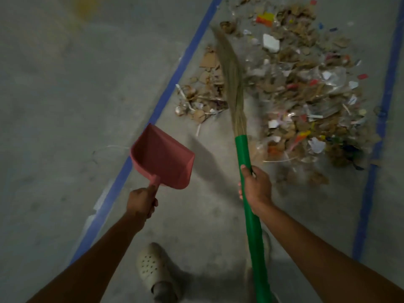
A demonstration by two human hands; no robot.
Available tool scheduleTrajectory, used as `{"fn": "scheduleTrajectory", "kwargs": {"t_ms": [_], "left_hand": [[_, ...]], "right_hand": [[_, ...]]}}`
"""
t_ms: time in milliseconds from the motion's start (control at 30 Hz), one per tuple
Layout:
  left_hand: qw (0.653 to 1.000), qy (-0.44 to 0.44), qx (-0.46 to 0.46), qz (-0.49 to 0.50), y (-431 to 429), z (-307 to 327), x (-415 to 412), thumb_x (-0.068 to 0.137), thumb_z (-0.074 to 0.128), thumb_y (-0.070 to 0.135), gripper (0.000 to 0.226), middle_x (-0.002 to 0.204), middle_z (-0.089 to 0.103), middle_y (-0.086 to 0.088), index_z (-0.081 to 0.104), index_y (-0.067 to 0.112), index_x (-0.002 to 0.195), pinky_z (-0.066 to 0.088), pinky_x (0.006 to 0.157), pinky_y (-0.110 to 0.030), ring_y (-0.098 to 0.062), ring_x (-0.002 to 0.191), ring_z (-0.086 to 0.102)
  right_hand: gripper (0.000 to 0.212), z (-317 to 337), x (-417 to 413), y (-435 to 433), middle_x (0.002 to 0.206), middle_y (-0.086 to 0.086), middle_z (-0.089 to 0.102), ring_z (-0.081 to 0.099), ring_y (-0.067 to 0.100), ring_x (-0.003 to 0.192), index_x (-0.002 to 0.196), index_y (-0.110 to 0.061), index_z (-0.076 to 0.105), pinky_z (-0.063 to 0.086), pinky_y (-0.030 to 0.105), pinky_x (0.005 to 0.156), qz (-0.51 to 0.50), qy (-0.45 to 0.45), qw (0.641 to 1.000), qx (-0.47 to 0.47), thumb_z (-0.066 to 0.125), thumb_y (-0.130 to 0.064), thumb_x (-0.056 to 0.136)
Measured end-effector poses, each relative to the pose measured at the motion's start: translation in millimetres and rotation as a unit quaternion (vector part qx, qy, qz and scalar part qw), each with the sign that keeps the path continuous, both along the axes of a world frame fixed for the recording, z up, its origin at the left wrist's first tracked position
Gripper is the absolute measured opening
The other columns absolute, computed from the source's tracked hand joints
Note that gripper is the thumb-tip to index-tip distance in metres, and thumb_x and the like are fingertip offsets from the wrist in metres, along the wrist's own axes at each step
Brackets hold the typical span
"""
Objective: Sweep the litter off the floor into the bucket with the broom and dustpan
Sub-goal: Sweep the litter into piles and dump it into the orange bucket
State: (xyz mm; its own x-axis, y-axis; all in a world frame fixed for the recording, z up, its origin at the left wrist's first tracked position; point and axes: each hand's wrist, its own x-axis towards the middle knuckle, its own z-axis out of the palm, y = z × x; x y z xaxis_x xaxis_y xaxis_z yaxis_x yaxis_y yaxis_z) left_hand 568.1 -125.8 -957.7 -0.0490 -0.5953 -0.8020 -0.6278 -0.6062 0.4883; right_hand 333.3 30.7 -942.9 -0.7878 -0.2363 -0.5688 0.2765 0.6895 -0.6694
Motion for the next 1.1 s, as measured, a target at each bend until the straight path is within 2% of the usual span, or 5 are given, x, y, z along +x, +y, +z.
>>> {"fn": "scheduleTrajectory", "kwargs": {"t_ms": [233, 367, 533, 867, 1100], "left_hand": [[0.996, -0.032, -0.001, 0.087, -48, 5, 153, 0.096, 0.062, 0.048, 0.049, 0.053, 0.052, -0.01, 0.058, 0.007, 0.07, 0.023, 0.036, -0.018, -0.015, 0.035, 0.034], [0.991, -0.054, 0.0, 0.122, -62, 6, 223, 0.098, 0.061, 0.038, 0.048, 0.048, 0.05, -0.009, 0.057, 0.0, 0.07, 0.023, 0.034, -0.018, -0.016, 0.035, 0.034], [0.988, -0.058, 0.0, 0.141, -70, 7, 272, 0.093, 0.064, 0.052, 0.058, 0.046, 0.048, -0.008, 0.058, 0.0, 0.067, 0.025, 0.036, -0.019, -0.017, 0.038, 0.034], [0.992, -0.039, 0.005, 0.119, -83, -11, 268, 0.097, 0.06, 0.045, 0.052, 0.065, 0.057, -0.019, 0.054, 0.005, 0.063, 0.027, 0.04, -0.02, -0.018, 0.039, 0.037], [0.995, -0.018, 0.004, 0.097, -85, -12, 199, 0.095, 0.064, 0.044, 0.052, 0.059, 0.056, -0.016, 0.058, 0.002, 0.064, 0.024, 0.035, -0.019, -0.017, 0.035, 0.036]], "right_hand": [[0.026, -15, 165, -68, 0.053, 0.001, 0.062, 0.056, 0.013, 0.037, 0.077, -0.017, 0.064, 0.048, 0.027, 0.042, 0.161, -0.054, 0.985, 0.015, 0.062, -0.034, 0.097], [0.039, -27, 231, -94, 0.068, 0.006, 0.069, 0.068, 0.033, 0.064, 0.074, -0.021, 0.06, 0.059, 0.043, 0.06, 0.259, -0.068, 0.962, 0.051, 0.053, -0.06, 0.082], [0.035, -55, 258, -109, 0.089, 0.01, 0.073, 0.071, 0.032, 0.083, 0.096, -0.016, 0.068, 0.06, 0.04, 0.073, 0.367, -0.092, 0.912, 0.159, 0.055, -0.049, 0.095], [0.049, -85, 173, -66, 0.057, 0.012, 0.068, 0.068, 0.033, 0.05, 0.078, -0.004, 0.067, 0.061, 0.053, 0.057, 0.06, -0.034, 0.978, 0.196, 0.057, -0.048, 0.096], [0.034, -37, 134, -48, 0.058, 0.009, 0.063, 0.058, 0.022, 0.041, 0.081, -0.01, 0.062, 0.051, 0.033, 0.046, 0.02, 0.022, 0.995, 0.098, 0.057, -0.036, 0.101]]}}
